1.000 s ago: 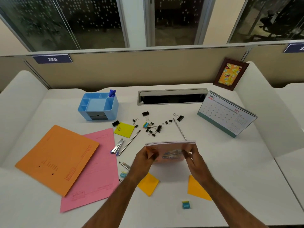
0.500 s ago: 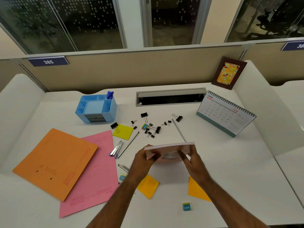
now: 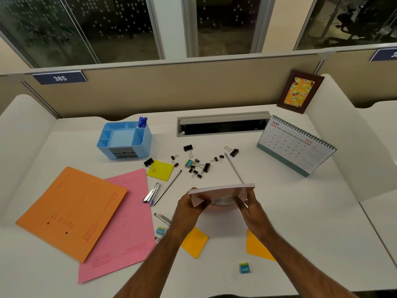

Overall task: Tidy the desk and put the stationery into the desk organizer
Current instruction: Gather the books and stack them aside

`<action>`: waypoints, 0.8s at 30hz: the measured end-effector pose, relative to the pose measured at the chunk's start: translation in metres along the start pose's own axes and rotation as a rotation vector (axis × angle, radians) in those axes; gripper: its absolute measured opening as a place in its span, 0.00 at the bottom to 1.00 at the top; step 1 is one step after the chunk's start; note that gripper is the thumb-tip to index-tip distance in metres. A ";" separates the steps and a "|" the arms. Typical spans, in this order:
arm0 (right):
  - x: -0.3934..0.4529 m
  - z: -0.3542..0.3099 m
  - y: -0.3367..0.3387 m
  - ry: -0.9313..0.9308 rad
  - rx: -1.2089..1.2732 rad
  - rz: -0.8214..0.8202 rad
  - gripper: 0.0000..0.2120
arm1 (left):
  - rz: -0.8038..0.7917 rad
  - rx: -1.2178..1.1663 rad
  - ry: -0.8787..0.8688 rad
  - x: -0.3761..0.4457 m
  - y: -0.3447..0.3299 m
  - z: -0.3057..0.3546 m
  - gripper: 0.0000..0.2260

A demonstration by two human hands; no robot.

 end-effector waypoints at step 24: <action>0.008 0.016 0.016 0.010 0.059 -0.010 0.11 | 0.005 0.195 0.110 0.005 -0.013 -0.019 0.14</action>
Point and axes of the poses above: each hand's wrist, its own x-axis towards the middle knuckle, its own y-axis out of the back of the hand, z = x × y, the point moved 10 cm from there along x, towards the middle knuckle, and after that the axes turned 5 degrees about y, right-handed, at the moved point
